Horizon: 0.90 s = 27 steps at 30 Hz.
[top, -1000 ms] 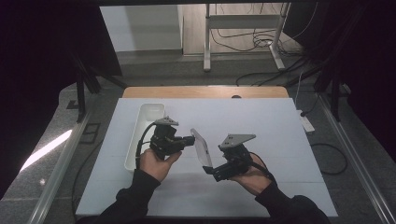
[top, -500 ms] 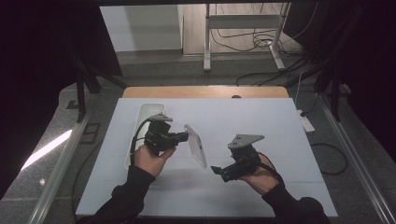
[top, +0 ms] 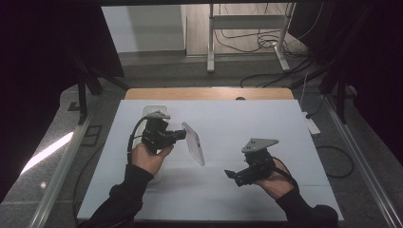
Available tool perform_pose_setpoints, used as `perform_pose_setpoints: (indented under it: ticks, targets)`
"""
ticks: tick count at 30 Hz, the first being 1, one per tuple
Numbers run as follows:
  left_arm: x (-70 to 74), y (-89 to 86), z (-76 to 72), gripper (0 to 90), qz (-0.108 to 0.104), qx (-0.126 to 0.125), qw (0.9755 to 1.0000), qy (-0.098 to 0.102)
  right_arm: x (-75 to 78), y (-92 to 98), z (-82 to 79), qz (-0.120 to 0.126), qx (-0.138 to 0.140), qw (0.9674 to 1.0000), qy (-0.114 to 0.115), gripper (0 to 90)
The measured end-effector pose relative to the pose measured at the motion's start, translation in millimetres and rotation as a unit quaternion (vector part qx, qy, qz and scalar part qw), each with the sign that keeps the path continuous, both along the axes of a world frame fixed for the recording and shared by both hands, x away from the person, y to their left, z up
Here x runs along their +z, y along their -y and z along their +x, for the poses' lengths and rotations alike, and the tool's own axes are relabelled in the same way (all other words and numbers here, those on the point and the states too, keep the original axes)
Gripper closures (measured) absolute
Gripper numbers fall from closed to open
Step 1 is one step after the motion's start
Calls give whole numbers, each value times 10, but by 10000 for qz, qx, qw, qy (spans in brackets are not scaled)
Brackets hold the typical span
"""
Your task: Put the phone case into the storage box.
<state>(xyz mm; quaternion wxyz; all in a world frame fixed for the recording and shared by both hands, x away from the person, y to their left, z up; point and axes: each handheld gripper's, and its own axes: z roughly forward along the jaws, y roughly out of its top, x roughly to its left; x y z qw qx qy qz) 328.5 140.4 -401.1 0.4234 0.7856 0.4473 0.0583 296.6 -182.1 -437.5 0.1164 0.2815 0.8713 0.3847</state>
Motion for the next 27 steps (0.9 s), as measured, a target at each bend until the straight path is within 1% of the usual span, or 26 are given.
perform_pose_setpoints:
  ticks: [4, 9, 16, 20, 27]
  targets:
    - [31, -39, 28, 883, 4, 31, 10000, 31, -5, 50, -11, -106, -52, 9999, 35, 0]
    - [86, -111, 73, 883, 3, 115, 9999, 46, -4, 139, -23, -155, -178, 9997, 49, 0]
    - [143, -192, 121, 883, -1, 202, 9998, 51, -9, 234, -36, -124, -263, 9996, 45, 0]
    - [180, -251, 153, 883, 14, 265, 9996, 77, -9, 319, -51, -181, -378, 9991, 48, 0]
    - [225, -331, 198, 883, 19, 348, 9994, 78, -10, 446, -69, -154, -549, 9983, 78, 0]
